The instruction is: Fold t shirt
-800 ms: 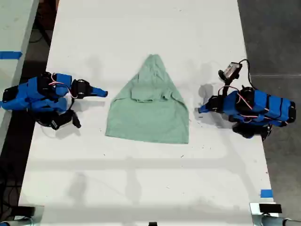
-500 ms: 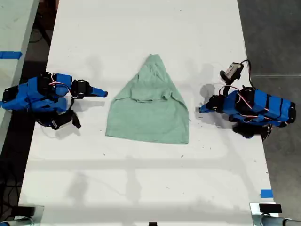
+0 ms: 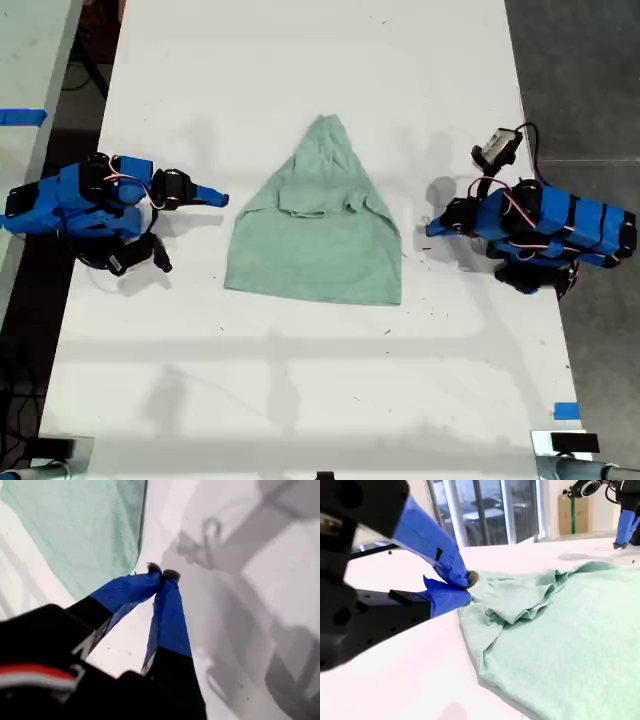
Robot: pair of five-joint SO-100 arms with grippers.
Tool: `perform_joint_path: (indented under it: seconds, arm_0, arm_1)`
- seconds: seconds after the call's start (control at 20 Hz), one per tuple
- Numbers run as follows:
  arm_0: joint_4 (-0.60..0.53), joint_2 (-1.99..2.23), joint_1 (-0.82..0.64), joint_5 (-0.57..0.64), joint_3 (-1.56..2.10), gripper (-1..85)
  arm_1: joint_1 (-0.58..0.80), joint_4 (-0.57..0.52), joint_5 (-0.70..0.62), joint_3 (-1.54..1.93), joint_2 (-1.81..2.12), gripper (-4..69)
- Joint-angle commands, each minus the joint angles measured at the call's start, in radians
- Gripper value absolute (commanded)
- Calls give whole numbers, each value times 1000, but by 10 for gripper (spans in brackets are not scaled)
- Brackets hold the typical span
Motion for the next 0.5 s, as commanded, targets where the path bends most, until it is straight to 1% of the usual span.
perform_joint_path:
  seconds: [0.0,0.05,0.2,0.3,0.45]
  arm_0:
    - [0,6,-11,-14,2,-1]
    - [0,6,-9,-14,2,-1]
    - [2,6,-8,-14,2,-1]
    - [2,6,-9,-14,2,-1]
    - [3,6,-5,-14,2,-1]
  arm_1:
    - [-61,-101,25,-241,-360,56]
    - [-83,-137,31,-293,-459,74]
    - [-161,-255,46,-413,-732,177]
    - [-207,-331,71,-443,-871,201]
    - [-256,-430,92,-459,-1015,210]
